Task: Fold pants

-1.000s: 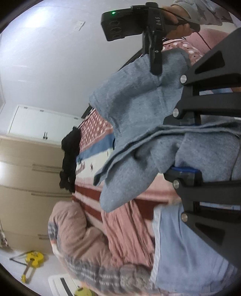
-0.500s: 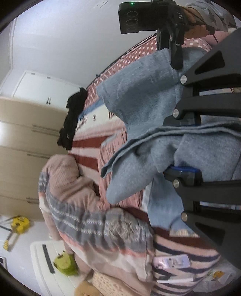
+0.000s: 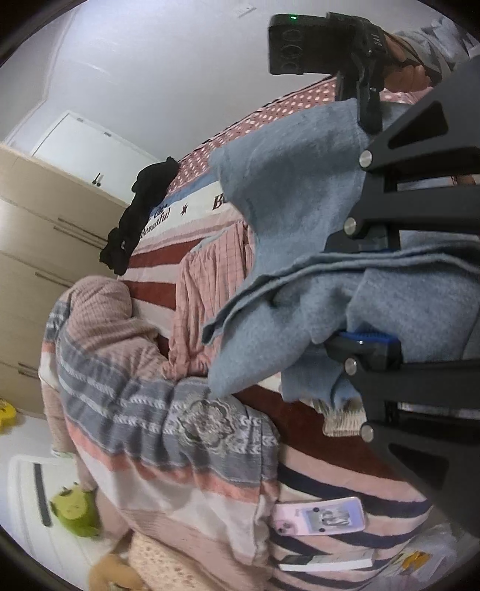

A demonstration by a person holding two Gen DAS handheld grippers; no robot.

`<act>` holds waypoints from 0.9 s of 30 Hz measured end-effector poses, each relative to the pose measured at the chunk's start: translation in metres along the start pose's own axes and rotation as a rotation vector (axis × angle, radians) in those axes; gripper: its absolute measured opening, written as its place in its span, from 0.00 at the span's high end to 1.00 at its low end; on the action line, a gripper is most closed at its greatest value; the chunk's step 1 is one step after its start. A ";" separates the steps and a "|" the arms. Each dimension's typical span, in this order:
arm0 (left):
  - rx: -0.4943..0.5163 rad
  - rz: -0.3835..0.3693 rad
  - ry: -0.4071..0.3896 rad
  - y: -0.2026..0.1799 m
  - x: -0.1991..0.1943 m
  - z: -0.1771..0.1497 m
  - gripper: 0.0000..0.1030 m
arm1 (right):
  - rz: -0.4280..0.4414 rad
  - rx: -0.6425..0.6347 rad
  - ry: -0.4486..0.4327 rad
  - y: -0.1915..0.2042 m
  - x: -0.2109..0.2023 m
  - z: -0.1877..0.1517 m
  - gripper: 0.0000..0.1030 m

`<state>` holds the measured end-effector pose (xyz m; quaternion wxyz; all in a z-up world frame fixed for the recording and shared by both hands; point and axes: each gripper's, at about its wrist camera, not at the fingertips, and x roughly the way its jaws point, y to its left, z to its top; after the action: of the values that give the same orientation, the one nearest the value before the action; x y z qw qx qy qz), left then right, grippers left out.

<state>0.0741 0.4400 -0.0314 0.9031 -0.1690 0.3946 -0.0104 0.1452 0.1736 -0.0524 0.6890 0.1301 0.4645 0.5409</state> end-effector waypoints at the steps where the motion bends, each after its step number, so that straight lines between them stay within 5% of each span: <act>1: -0.022 -0.003 0.002 0.008 0.001 0.000 0.76 | 0.008 0.006 0.004 0.000 0.002 0.001 0.54; 13: -0.107 0.037 0.095 0.045 0.033 -0.020 0.73 | 0.005 0.097 0.062 -0.029 0.023 -0.009 0.56; 19: -0.089 0.098 0.104 0.041 0.034 -0.024 0.60 | -0.041 0.063 0.044 -0.038 0.026 -0.016 0.48; 27: 0.014 0.193 -0.034 0.013 -0.020 -0.009 0.55 | -0.206 -0.113 -0.038 -0.010 -0.010 -0.011 0.45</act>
<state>0.0519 0.4529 -0.0274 0.9077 -0.1241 0.3934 0.0767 0.1434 0.1574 -0.0604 0.7558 0.0527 0.4310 0.4901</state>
